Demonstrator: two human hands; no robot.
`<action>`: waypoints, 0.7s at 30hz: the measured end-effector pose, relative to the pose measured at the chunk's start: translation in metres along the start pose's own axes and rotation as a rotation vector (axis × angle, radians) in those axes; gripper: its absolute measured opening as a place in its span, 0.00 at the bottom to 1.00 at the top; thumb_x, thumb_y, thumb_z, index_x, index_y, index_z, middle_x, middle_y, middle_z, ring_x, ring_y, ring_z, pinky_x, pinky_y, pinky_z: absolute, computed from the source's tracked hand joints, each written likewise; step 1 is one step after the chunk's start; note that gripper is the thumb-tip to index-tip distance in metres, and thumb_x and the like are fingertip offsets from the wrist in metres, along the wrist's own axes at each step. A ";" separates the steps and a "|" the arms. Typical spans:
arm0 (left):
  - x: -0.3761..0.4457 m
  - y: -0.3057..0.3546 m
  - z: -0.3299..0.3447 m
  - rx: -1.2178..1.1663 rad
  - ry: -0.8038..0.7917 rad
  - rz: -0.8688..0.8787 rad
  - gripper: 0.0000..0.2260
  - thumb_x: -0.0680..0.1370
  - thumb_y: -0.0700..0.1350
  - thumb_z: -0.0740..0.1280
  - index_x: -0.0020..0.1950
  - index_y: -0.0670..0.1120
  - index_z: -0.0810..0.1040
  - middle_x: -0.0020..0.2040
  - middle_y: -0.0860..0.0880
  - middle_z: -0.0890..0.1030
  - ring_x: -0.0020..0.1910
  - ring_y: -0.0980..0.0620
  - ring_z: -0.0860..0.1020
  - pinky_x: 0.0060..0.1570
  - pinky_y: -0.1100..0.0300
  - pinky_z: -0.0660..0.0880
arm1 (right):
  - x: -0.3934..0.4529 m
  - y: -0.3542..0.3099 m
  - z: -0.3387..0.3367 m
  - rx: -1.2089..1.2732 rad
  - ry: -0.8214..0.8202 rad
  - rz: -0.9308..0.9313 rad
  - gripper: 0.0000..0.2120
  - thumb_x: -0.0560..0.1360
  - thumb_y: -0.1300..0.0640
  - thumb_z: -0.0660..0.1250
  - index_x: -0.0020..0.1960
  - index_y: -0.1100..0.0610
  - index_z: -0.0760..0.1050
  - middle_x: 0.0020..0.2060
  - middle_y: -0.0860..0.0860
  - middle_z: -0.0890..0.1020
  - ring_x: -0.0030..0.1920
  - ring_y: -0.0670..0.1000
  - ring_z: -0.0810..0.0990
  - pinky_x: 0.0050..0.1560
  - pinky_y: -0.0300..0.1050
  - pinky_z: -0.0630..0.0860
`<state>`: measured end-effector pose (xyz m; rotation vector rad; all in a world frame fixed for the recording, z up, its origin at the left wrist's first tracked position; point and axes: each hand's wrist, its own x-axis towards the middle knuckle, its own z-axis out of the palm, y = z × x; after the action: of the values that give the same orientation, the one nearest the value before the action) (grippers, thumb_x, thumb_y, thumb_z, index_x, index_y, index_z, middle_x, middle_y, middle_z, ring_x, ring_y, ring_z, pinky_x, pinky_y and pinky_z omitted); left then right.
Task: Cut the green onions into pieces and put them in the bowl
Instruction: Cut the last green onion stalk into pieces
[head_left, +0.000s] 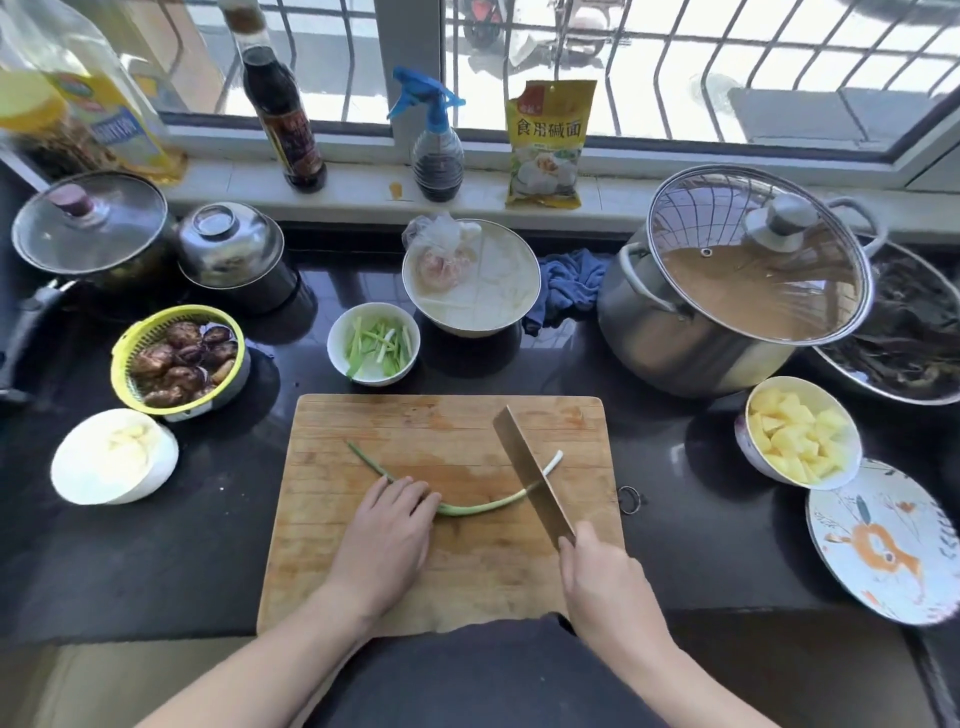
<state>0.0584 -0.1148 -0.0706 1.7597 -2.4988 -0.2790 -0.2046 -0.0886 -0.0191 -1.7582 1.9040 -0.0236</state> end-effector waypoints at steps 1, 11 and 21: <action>-0.001 -0.004 0.001 0.006 0.004 0.013 0.15 0.76 0.41 0.65 0.62 0.47 0.78 0.60 0.47 0.80 0.62 0.45 0.76 0.67 0.48 0.67 | -0.006 0.000 0.003 -0.003 -0.024 -0.007 0.13 0.82 0.45 0.52 0.41 0.48 0.57 0.27 0.50 0.72 0.33 0.64 0.76 0.32 0.54 0.65; 0.007 -0.001 -0.006 0.074 -0.010 0.093 0.11 0.77 0.40 0.65 0.58 0.46 0.81 0.57 0.46 0.80 0.58 0.44 0.77 0.66 0.45 0.69 | -0.006 -0.038 0.026 -0.034 -0.157 0.136 0.08 0.83 0.55 0.52 0.45 0.52 0.63 0.41 0.56 0.83 0.46 0.64 0.82 0.36 0.53 0.70; 0.000 0.000 -0.016 0.087 -0.100 0.120 0.03 0.74 0.44 0.71 0.46 0.49 0.80 0.41 0.49 0.78 0.42 0.46 0.75 0.43 0.51 0.72 | 0.023 -0.072 0.016 0.076 -0.036 0.099 0.11 0.83 0.51 0.53 0.44 0.53 0.66 0.37 0.54 0.80 0.39 0.63 0.79 0.40 0.57 0.77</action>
<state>0.0610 -0.1162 -0.0548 1.6566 -2.7132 -0.2604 -0.1322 -0.1148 -0.0148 -1.6020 1.9362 -0.0279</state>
